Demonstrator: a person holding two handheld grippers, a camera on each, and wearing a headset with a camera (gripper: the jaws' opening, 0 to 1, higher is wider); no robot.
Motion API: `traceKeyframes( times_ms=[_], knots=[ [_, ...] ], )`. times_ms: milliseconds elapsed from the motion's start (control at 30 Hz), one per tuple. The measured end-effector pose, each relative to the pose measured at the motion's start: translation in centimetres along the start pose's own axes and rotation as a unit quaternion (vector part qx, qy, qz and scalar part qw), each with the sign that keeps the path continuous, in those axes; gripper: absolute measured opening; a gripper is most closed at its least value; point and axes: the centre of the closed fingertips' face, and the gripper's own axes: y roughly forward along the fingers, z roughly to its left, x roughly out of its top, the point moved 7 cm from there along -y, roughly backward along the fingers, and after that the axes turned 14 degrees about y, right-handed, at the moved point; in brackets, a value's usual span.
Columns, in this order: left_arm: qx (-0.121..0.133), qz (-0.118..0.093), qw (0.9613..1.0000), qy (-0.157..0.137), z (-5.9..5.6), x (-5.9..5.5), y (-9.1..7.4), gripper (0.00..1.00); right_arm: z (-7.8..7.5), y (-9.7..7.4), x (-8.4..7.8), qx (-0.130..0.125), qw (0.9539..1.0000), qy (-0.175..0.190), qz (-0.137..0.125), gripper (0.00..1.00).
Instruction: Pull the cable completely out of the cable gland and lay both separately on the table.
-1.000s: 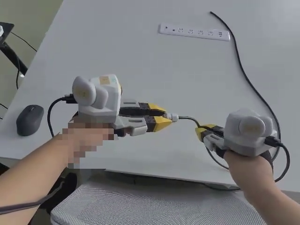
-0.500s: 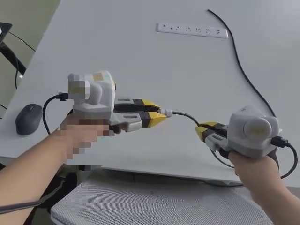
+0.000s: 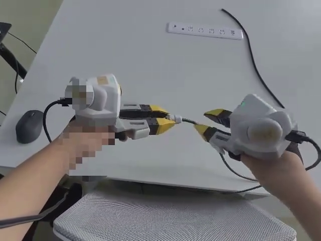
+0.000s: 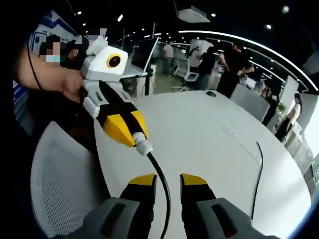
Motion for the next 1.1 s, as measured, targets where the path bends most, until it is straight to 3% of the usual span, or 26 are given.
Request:
traceKeyframes(
  times_ms=[233,367,567,900,1100],
  knots=[
    [-0.001,0.002,1.0,0.002,0.0,0.0,0.1,0.15,1.0,1.1,0.6,0.001,0.9996,-0.028,0.007,0.11],
    [-0.002,0.001,1.0,0.002,0.1,0.0,0.1,0.15,1.5,1.5,0.9,0.003,0.9975,-0.069,0.013,0.09],
    [-0.003,0.002,1.0,0.003,0.1,0.0,0.1,0.15,1.9,1.7,0.8,0.002,0.9948,-0.1,0.019,0.01],
    [-0.006,0.0,1.0,0.003,0.1,0.1,0.3,0.15,1.4,1.7,0.6,-0.01,0.9959,-0.089,0.011,0.0],
    [-0.005,-0.002,1.0,0.007,0.3,0.4,0.7,0.15,0.7,1.6,0.6,-0.011,0.9984,-0.055,0.004,0.0]
  ],
)
